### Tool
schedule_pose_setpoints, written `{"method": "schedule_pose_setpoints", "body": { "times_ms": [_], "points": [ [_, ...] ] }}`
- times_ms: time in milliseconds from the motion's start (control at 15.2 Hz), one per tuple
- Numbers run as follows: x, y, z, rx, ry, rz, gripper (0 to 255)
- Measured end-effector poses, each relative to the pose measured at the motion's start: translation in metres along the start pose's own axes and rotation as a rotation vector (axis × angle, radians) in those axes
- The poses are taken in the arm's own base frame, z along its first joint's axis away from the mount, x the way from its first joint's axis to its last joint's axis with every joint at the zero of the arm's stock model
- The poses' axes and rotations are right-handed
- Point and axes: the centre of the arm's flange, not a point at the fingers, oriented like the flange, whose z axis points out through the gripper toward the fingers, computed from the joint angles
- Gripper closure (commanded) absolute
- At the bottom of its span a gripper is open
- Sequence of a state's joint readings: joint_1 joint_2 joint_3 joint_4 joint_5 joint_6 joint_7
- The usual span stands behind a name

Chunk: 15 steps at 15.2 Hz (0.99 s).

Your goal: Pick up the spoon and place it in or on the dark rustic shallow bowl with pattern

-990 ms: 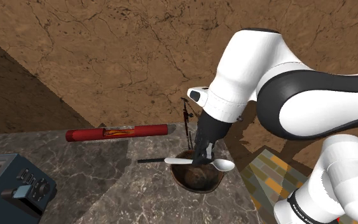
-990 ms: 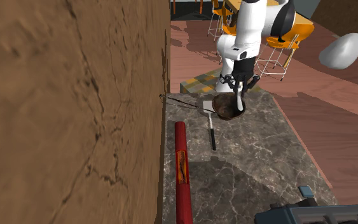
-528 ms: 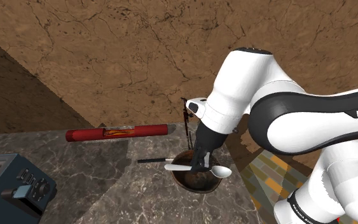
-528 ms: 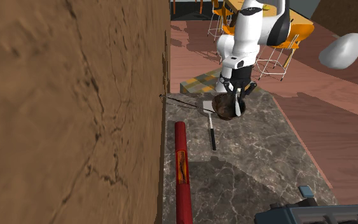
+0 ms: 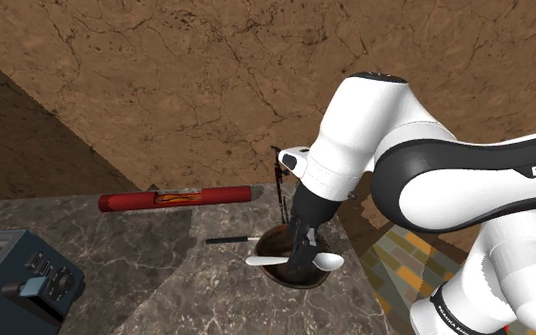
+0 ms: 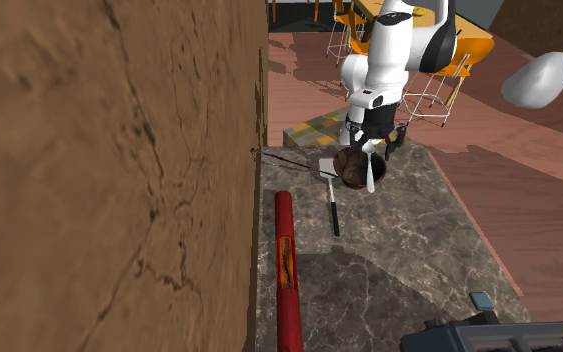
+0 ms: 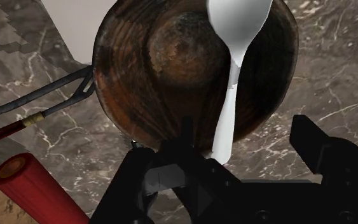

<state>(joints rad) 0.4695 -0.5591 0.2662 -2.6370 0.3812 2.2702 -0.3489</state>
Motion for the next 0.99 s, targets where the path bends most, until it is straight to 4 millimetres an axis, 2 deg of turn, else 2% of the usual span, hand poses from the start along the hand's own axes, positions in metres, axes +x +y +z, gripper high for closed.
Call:
{"method": "schedule_pose_setpoints", "body": {
  "times_ms": [264, 594, 990],
  "points": [
    [0.0, 0.0, 0.0, 0.0, 0.0, 0.0, 0],
    [0.0, 0.0, -0.044, 0.0, 0.002, 0.0, 0],
    [0.0, 0.0, -0.05, 0.0, 0.0, 0.0, 0]
  ]
}}
